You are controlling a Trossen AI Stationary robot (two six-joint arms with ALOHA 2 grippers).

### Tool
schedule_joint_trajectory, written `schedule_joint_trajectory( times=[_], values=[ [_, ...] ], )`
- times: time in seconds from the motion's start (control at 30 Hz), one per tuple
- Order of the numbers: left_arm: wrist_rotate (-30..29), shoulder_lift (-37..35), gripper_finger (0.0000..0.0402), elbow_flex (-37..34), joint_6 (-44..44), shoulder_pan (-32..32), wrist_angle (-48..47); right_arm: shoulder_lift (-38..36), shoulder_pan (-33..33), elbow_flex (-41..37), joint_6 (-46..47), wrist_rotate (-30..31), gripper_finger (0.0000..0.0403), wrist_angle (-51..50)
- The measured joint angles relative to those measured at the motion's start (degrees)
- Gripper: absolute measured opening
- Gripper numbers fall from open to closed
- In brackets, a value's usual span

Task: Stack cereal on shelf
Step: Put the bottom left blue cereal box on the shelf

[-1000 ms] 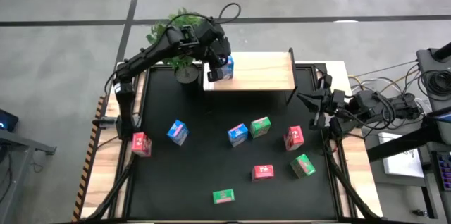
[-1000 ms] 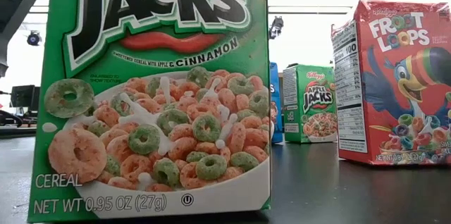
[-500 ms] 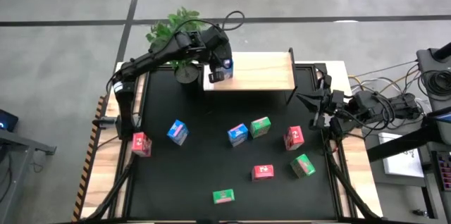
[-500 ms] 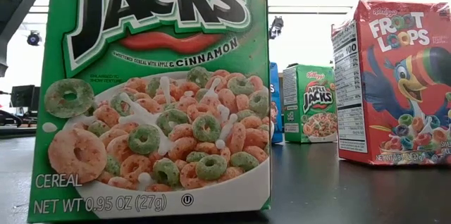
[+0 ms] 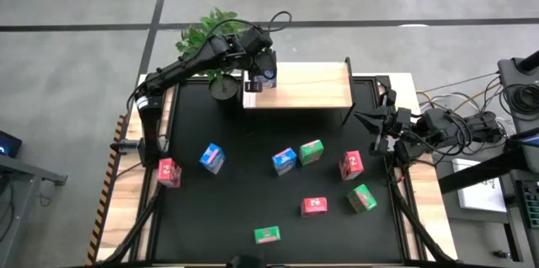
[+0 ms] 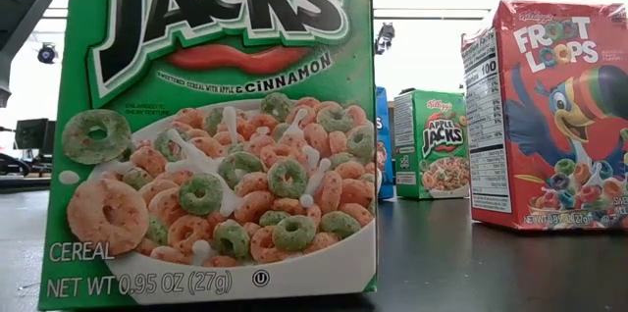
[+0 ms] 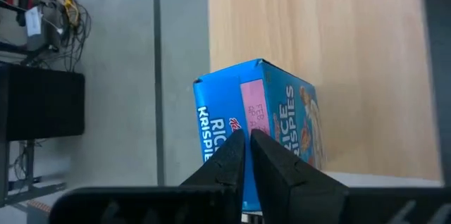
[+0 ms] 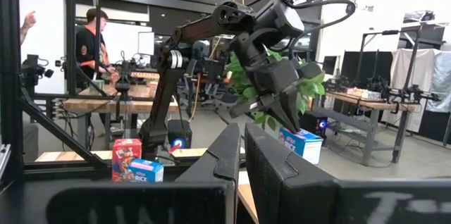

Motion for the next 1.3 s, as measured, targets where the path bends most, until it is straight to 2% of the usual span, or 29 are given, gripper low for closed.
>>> schedule_joint_trajectory(
  times=[0.23, 0.6, 0.87, 0.97, 1.13, 1.3],
  values=[
    [0.0, 0.0, 0.0012, 0.8, 1.7, 0.9, 0.1, 0.0, 0.0, 0.0, 0.0, 0.0, 0.0012, -0.1],
    [0.2, -0.7, 0.0012, 2.9, -2.2, -0.5, -1.9, 0.0, 0.0, 0.0, 0.4, 0.0, 0.0012, 0.0],
    [3.7, -3.0, 0.0011, 7.8, -7.6, -4.7, -4.1, 0.0, 0.0, 0.0, 0.4, 0.0, 0.0012, 0.0],
    [8.5, -4.9, 0.0006, 8.0, -10.8, -6.9, -4.0, 0.0, 0.0, 0.0, 0.7, 0.0, 0.0012, -0.1],
    [10.5, -8.1, 0.0000, 5.9, -16.5, -11.0, -3.7, 0.0, 0.0, 0.0, 1.6, 0.0, 0.0012, -0.9],
    [7.7, -11.9, 0.0000, -2.7, -20.0, -14.8, -0.5, 0.1, 0.0, 0.0, 1.9, 0.0, 0.0012, -2.0]
  ],
)
